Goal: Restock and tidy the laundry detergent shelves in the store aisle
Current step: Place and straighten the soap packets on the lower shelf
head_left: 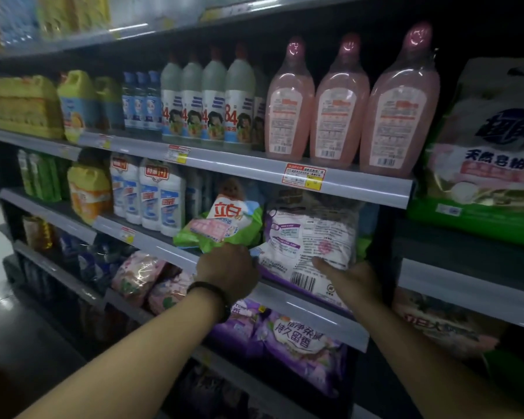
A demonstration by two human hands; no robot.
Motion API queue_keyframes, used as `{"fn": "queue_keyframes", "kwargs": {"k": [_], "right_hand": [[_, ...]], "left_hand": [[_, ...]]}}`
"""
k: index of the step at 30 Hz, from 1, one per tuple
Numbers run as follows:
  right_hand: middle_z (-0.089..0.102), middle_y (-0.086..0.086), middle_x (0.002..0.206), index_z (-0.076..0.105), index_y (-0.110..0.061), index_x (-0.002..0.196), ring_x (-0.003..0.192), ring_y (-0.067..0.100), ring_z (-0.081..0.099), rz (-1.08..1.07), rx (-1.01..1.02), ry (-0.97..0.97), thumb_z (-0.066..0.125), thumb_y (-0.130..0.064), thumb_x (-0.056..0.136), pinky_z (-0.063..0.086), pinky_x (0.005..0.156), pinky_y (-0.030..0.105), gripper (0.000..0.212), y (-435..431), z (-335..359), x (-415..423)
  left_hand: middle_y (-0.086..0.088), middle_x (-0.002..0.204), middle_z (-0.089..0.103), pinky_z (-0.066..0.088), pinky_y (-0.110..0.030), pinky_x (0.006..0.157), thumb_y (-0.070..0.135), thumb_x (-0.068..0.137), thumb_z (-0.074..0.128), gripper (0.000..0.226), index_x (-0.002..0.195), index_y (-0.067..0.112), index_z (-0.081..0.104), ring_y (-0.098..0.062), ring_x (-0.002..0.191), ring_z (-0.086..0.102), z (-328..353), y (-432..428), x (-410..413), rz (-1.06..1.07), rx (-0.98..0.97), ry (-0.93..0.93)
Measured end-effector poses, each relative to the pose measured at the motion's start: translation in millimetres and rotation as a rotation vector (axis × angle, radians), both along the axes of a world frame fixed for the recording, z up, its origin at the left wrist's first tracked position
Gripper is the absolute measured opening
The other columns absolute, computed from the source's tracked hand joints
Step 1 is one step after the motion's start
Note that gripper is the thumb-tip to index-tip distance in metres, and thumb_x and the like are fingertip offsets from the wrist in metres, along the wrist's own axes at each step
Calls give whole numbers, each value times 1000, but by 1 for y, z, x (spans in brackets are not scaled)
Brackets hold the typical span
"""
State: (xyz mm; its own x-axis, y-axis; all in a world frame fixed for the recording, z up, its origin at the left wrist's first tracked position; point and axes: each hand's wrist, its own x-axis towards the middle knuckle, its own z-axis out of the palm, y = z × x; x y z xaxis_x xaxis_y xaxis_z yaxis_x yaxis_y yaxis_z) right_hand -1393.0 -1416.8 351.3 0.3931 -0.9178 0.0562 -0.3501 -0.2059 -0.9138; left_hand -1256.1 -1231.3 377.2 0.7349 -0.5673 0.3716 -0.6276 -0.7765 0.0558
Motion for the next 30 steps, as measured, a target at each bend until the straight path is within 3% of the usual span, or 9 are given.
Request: {"fn": "queue_keyframes", "kwargs": {"k": [5,9,11,13,16,18,24,26,30], "right_hand": [[81,3,82,79,-15,91,73,27,78,77,111,-30,94,-51,67,66,79,48,46,10,4,-1],[81,5,86,77,-16,97,73,30,79,59,141,-93,89,-51,67,67,76,51,47,17,5,-2],[80,6,92,76,-16,102,77,30,78,92,117,-92,87,-50,74,66,78,50,44,21,12,-2],[79,8,98,75,-14,108,82,30,77,112,123,-125,86,-43,82,66,81,50,41,24,21,-2],[77,10,108,70,-11,121,90,31,77,144,231,-248,86,-30,85,65,84,48,43,33,29,-8],[78,9,109,70,-13,123,91,31,77,160,284,-299,89,-30,81,65,85,49,50,48,28,-19],[81,-6,96,74,-28,108,85,24,79,131,212,-260,79,-64,56,64,85,48,63,105,-8,-58],[81,-7,98,73,-30,112,85,22,79,127,205,-261,78,-64,57,65,84,47,65,117,-13,-71],[81,-7,102,73,-29,115,87,15,79,191,193,-304,86,-37,77,65,83,40,41,150,-16,-108]], "left_hand": [[-11,114,74,55,-39,90,61,99,46,56,107,11,71,-32,109,70,-38,11,-23,-82,-26,254],[-11,96,77,51,-32,86,52,104,51,48,82,13,68,-27,97,71,-59,17,-42,-167,-312,698],[-11,100,76,54,-38,94,54,101,57,41,90,15,67,-24,96,70,-67,17,-48,-180,-483,876],[-10,111,72,58,-40,88,64,95,60,52,110,14,66,-24,97,72,-69,18,-56,-217,-658,1072],[-15,126,69,61,-46,84,74,88,61,69,127,17,60,-40,100,76,-60,19,-67,-215,-1003,1521],[-19,129,69,59,-48,86,74,86,61,71,129,17,58,-44,104,75,-53,20,-71,-228,-1167,1675],[-13,121,77,56,-52,103,63,77,78,71,130,17,71,-35,115,73,-48,28,-103,-212,-1343,1708],[-11,120,78,53,-55,106,56,80,81,63,128,17,72,-33,114,73,-50,34,-115,-207,-1343,1705],[-20,106,79,64,-54,75,17,83,82,43,122,5,72,-39,97,77,-65,53,-141,-73,-1482,1685]]}}
